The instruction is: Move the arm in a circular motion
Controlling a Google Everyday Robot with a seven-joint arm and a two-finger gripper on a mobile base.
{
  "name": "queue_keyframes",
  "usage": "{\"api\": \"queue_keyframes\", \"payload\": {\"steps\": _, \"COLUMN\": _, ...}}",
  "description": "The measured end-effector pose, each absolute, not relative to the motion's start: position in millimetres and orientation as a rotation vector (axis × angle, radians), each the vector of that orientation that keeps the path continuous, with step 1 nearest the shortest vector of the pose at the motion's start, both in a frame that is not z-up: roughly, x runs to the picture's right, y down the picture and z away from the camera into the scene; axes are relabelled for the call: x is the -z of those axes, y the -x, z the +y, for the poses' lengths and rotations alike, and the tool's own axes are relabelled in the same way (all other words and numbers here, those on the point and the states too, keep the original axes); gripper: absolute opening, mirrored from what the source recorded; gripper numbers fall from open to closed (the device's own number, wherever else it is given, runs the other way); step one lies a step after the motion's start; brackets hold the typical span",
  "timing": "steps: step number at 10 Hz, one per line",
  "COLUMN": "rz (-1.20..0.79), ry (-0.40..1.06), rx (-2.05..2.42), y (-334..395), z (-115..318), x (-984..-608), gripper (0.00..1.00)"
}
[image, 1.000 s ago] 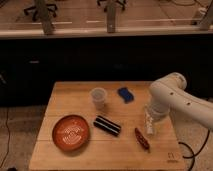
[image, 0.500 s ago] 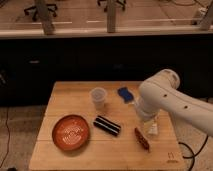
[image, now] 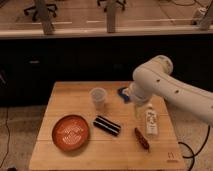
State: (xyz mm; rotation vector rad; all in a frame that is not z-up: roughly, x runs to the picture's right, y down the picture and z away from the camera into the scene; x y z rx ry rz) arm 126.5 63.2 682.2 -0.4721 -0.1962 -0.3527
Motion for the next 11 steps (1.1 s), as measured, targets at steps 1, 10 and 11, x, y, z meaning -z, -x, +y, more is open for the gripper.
{"api": "queue_keyframes", "payload": {"steps": 1, "rz": -0.178, "ry": 0.471, "rx": 0.345, "y": -128.2, "z": 51.7, "x": -691.6, "gripper": 0.8}}
{"api": "queue_keyframes", "payload": {"steps": 10, "rz": 0.078, "ry": 0.664, "rx": 0.152, "y": -252.1, "z": 84.9, "x": -783.0, "gripper": 0.8}}
{"api": "queue_keyframes", "payload": {"steps": 11, "rz": 0.1, "ry": 0.692, "rx": 0.123, "y": -268.1, "z": 103.1, "x": -780.2, "gripper": 0.8}}
